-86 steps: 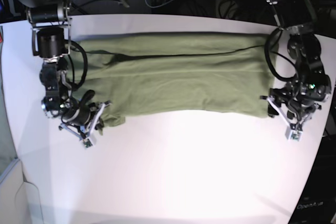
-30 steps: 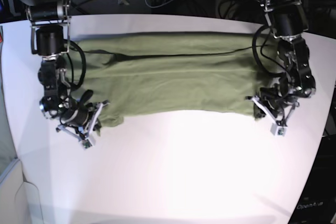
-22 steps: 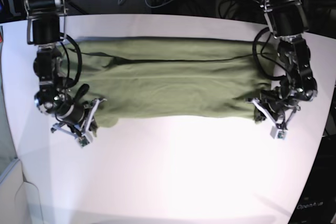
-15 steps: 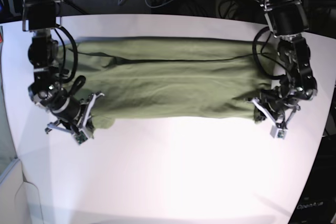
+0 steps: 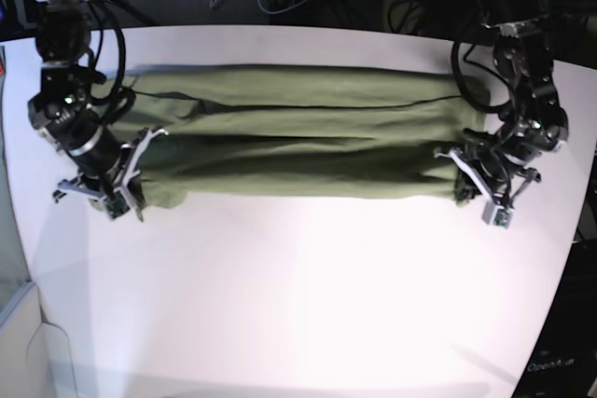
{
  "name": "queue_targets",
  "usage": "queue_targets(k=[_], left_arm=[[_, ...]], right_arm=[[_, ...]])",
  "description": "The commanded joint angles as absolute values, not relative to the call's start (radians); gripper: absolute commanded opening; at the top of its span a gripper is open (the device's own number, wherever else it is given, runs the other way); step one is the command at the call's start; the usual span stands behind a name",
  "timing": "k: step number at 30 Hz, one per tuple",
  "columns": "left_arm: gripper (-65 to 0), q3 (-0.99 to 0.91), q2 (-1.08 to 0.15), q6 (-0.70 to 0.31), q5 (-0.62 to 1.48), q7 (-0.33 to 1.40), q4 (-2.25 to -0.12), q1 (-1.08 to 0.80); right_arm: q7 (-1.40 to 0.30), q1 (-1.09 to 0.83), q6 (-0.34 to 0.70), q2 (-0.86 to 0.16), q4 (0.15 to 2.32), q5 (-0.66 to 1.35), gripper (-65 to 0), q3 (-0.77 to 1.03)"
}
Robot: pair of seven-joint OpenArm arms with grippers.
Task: Fold the T-shirt properly
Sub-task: 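Lift the gripped edge and fold it over the shirt with both grippers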
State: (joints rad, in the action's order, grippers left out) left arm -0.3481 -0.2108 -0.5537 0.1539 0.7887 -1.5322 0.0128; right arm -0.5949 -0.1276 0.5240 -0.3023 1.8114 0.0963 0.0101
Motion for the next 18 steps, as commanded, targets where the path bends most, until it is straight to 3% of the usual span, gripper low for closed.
queue_targets(k=[1,18], left_arm=[[-63.3,-0.351,-0.222,-0.556,0.163,0.765,-1.56,0.021],[-63.4,-0.358,-0.22,-0.558,0.165,0.763,-1.638,-0.081]], right_arm=[[-0.576,-0.134,0.527,-0.315,1.847,0.099,-64.3,0.021],[-0.498,-0.374,0.527,-0.285,1.945,0.101,-64.3,0.074]])
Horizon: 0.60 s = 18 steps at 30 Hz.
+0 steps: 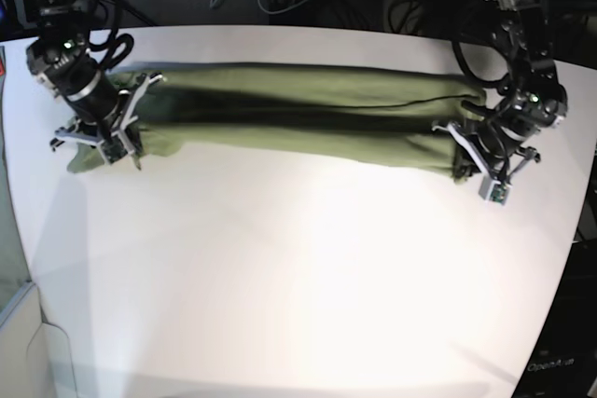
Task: Fold the T-shirt properly
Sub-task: 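Lift the gripped edge and fold it over the shirt with both grippers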
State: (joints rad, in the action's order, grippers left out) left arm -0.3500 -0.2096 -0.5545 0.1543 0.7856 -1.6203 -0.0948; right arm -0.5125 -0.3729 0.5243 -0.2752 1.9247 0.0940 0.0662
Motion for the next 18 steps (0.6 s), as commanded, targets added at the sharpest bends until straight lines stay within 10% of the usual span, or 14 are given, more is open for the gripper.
queue_targets(k=[1,18], left_arm=[[-63.4,-0.371,-0.22,-0.558,0.165,0.763,-1.638,-0.091],[-63.4,-0.49,-0.137,-0.559,0.165,0.765,-1.679,-0.124]], right_arm=[[-0.478,-0.39,0.527,-0.278,1.945,0.101,-64.3,0.082],[-0.294,-0.496,0.529,-0.085,1.926,0.107,-64.4,0.216]])
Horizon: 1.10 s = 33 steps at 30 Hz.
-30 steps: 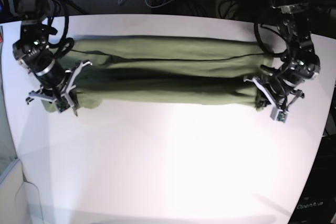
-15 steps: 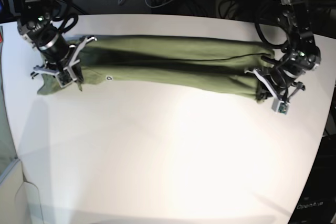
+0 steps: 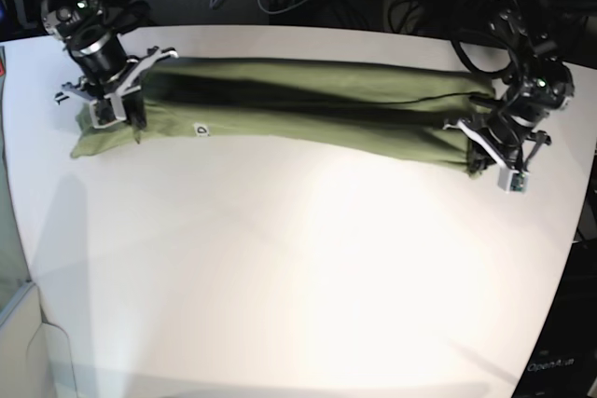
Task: Fold the T-shirt properly
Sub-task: 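Lift the gripped edge and fold it over the shirt with both grippers, then open both grippers and release the folded strip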
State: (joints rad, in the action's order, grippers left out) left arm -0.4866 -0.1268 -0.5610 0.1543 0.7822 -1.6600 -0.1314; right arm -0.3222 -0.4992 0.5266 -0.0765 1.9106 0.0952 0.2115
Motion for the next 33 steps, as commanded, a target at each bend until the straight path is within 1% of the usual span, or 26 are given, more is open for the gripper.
queue_targets(k=[1,4,11,20,24,33], left_arm=[[-63.4,-0.49,-0.137,-0.559,0.165,0.765,-1.679,-0.124],[-63.4,-0.49,-0.136,-0.559,0.165,0.765,-1.678,-0.127],[-63.4,-0.49,-0.136,-0.559,0.165,0.765,-1.678,-0.131],[-63.4,-0.49,-0.136,-0.559,0.165,0.765,-1.678,-0.124],[-63.4,-0.49,-0.136,-0.559,0.165,0.765,-1.678,-0.122],[-63.4,-0.489,-0.136,-0.561,0.165,0.769,-1.678,-0.12]], right_arm=[[-0.274,-0.496,0.529,-0.067,1.925,0.107,-64.4,0.225],[-0.226,-0.498,0.529,-0.007,1.925,0.107,-64.4,0.26],[-0.177,-0.499,0.529,0.128,1.925,0.107,-64.4,0.352],[-0.17,-0.498,0.526,0.134,1.842,0.11,-64.4,0.363],[-0.17,-0.509,0.526,0.134,1.805,0.162,-64.4,0.361],[-0.177,-0.53,0.527,0.134,1.787,0.173,-62.7,0.36]])
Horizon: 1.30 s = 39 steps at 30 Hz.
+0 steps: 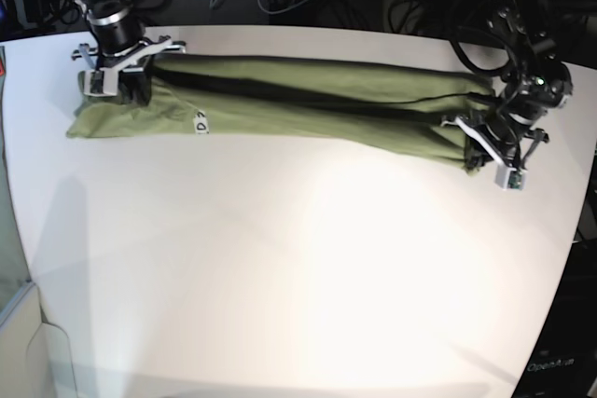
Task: Fold the T-shirt properly
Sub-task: 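Open both grippers and release the folded strip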
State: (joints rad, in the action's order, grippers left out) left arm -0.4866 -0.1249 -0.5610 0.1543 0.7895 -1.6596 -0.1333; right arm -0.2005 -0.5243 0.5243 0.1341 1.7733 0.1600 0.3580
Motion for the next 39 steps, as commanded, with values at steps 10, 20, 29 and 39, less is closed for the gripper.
queue_targets(k=[10,20,29,39], left_arm=[[-63.1,-0.487,-0.136,-0.562,0.166,0.765,-1.679,-0.128],[-58.2,-0.495,-0.136,-0.698,0.166,0.773,-1.679,-0.13],[-36.9,-0.628,-0.081,-0.698,0.162,0.774,-1.733,-0.145],[-36.8,-0.691,-0.073,-0.698,0.162,0.776,-1.739,-0.159]], right_arm=[[-0.17,-0.555,0.524,0.134,1.794,0.174,-29.7,0.361],[-0.17,-0.601,0.527,0.133,1.888,0.269,-29.3,0.464],[-0.17,-0.599,0.527,0.128,1.886,0.269,-29.3,0.496],[-0.17,-0.599,0.527,0.128,1.885,0.268,-29.3,0.495]])
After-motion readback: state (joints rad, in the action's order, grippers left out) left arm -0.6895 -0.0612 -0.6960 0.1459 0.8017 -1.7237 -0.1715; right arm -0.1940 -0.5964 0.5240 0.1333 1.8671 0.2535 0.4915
